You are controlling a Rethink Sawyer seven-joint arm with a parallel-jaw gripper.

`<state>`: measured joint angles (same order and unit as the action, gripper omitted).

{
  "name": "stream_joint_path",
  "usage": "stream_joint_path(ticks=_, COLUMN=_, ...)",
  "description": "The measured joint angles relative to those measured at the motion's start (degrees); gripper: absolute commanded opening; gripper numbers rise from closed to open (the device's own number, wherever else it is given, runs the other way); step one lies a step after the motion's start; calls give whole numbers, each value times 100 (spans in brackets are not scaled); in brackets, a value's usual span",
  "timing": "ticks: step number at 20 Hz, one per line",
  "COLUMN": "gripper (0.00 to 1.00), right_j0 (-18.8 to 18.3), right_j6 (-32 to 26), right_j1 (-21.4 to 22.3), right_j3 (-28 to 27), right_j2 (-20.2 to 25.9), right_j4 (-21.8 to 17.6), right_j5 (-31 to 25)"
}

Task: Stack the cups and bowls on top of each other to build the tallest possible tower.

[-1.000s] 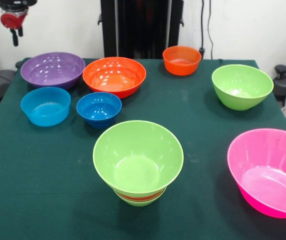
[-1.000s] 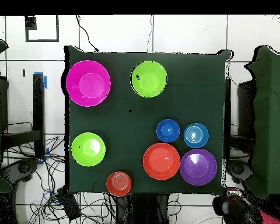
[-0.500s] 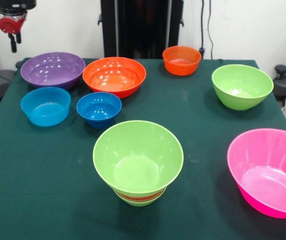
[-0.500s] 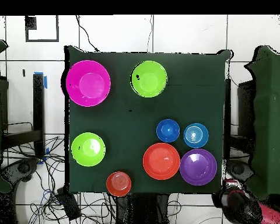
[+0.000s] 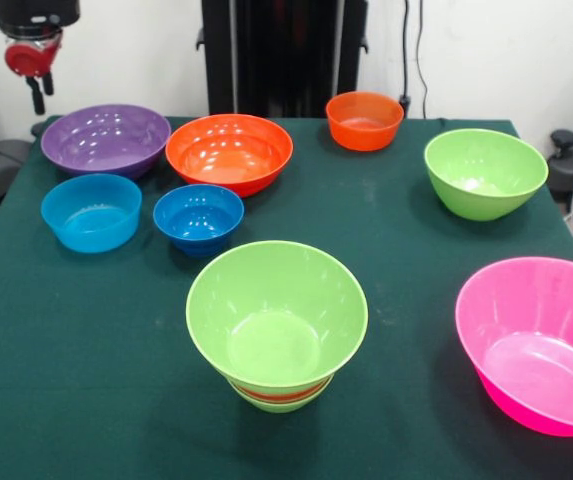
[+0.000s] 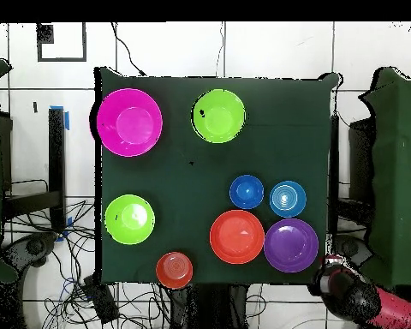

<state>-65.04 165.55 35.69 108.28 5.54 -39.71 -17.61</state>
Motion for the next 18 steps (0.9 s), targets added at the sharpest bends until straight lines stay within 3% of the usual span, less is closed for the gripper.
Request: stream_joint_path(ticks=18, gripper=100, right_j0=411, right_j6=0, right_j1=-52, right_j3=-67, right_j2=20, right_j4=182, right_j5=-148)
